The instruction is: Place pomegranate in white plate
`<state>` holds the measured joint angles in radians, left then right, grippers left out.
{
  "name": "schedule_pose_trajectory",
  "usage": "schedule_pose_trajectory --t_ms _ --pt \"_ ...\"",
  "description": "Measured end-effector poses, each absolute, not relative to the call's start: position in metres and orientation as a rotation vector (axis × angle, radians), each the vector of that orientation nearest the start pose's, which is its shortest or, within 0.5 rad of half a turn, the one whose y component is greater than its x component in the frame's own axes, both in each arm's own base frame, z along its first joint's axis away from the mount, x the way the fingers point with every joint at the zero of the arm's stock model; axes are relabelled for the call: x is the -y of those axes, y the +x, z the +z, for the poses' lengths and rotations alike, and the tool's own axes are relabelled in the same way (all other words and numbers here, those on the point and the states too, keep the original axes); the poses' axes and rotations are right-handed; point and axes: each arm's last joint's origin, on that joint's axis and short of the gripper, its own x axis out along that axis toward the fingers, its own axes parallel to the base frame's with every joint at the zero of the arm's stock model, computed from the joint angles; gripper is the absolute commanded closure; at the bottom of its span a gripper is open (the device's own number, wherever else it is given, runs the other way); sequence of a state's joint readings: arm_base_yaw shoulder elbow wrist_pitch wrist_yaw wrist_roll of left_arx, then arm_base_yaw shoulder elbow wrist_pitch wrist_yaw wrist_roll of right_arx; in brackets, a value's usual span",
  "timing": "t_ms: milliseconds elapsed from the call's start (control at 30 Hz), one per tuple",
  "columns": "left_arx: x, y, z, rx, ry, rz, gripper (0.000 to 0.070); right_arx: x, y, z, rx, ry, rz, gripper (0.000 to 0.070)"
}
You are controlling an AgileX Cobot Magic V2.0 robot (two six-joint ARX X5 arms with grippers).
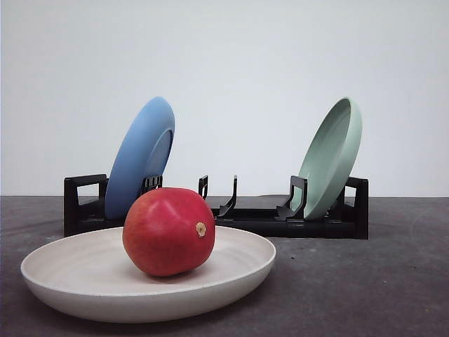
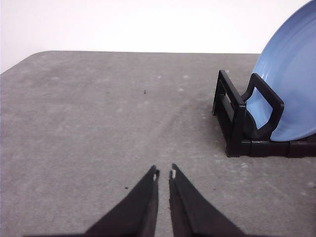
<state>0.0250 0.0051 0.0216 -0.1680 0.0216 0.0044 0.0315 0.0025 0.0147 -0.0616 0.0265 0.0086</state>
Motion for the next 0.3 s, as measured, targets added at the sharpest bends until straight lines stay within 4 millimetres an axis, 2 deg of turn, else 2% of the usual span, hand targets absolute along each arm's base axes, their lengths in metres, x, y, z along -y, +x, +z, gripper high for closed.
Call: schedule_pose_trajectory --t_ms 300 --pt "-0.0018 0.0956 0.1543 -0.152 0.001 0.003 0.0677 -0.0023 0.0968 0.1624 -0.049 0.007 0.005 0.0662"
